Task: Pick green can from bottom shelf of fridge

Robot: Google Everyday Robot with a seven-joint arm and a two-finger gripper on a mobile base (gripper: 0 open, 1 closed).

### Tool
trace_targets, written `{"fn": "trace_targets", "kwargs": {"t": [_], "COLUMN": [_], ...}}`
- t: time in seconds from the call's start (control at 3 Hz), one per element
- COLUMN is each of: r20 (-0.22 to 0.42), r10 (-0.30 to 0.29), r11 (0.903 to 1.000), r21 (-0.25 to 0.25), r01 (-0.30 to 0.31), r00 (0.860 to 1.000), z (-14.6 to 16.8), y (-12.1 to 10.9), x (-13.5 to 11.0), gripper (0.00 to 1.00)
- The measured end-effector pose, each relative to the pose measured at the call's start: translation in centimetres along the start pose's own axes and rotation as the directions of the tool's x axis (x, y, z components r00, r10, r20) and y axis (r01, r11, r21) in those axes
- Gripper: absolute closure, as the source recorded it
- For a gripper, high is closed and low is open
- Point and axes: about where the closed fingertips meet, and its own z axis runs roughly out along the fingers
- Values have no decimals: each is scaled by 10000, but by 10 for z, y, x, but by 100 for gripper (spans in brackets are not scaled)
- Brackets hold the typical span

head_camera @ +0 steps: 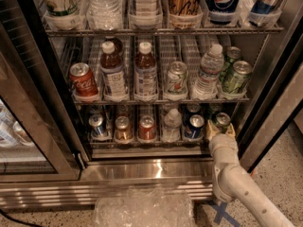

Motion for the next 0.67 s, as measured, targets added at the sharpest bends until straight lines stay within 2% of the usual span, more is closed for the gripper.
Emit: {"fn": "trace_targets", "kwargs": {"t": [0.33,0.67], "r20": [7,390], "r10": [3,151], "r11": [10000,9999], "r21": [-1,-85], "r01": [-3,-148], "r00": [10000,9991], "z": [0,-2], "y": [0,2], "x": [0,-19], "gripper": [99,100]}}
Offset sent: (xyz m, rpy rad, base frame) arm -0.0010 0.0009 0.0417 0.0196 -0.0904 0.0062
